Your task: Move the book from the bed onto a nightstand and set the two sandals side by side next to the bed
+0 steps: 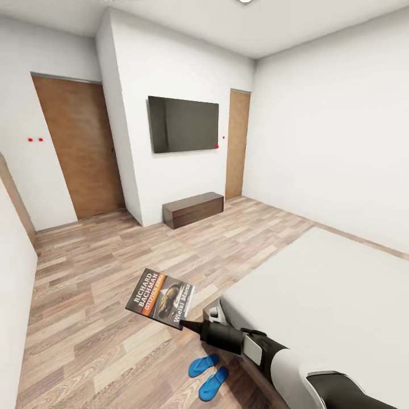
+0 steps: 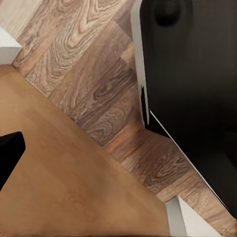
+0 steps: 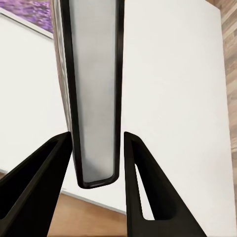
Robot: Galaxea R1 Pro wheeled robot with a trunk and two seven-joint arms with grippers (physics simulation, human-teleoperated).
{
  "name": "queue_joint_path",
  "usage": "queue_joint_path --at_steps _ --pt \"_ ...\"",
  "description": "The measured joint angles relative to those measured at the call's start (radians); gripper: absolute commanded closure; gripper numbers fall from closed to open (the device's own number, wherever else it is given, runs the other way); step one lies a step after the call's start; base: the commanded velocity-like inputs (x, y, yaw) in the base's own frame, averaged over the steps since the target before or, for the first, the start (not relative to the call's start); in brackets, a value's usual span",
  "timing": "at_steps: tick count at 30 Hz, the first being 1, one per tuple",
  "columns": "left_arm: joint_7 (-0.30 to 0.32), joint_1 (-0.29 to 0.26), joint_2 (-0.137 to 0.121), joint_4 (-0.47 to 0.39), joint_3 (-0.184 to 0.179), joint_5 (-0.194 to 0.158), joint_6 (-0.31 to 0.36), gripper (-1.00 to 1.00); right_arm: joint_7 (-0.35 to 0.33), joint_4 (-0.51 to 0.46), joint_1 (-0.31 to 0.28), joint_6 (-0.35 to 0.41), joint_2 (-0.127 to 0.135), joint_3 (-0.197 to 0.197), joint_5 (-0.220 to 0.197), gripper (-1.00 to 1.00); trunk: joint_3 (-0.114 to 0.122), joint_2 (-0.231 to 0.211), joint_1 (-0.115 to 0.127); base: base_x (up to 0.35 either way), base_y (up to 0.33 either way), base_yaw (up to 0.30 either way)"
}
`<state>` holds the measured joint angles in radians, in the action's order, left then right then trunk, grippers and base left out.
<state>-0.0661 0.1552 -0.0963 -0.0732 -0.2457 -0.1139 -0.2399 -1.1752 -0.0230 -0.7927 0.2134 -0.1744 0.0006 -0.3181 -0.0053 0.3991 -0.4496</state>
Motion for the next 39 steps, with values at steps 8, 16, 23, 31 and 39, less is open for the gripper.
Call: queue_joint_path --at_steps 8,16,23,31,39 --pt "0.000 0.000 0.000 0.000 0.000 0.000 0.000 -1.00 0.002 0.000 0.000 0.000 0.000 0.000 0.000 1.00 0.000 0.000 0.000 0.000 0.000 0.283" --pt "0.000 0.000 0.000 0.000 0.000 0.000 0.000 -1.00 0.002 0.000 0.000 0.000 0.000 0.000 -0.001 1.00 0.000 0.000 0.000 0.000 0.000 0.283" --pt "0.000 0.000 0.001 0.000 0.000 0.000 -0.001 -1.00 0.002 0.001 0.000 0.000 0.000 0.000 -0.001 1.00 -0.001 0.000 0.000 0.000 0.000 0.283" --pt "0.000 0.000 0.002 0.000 0.000 0.000 -0.001 -1.00 0.004 0.002 0.000 0.000 0.000 0.000 -0.001 1.00 -0.003 0.000 0.000 0.000 0.000 0.283" --pt "0.000 0.000 0.002 0.000 0.000 0.000 0.000 -1.00 0.005 0.002 0.000 0.000 0.000 0.000 -0.001 1.00 -0.006 -0.001 0.000 0.000 0.000 0.280"
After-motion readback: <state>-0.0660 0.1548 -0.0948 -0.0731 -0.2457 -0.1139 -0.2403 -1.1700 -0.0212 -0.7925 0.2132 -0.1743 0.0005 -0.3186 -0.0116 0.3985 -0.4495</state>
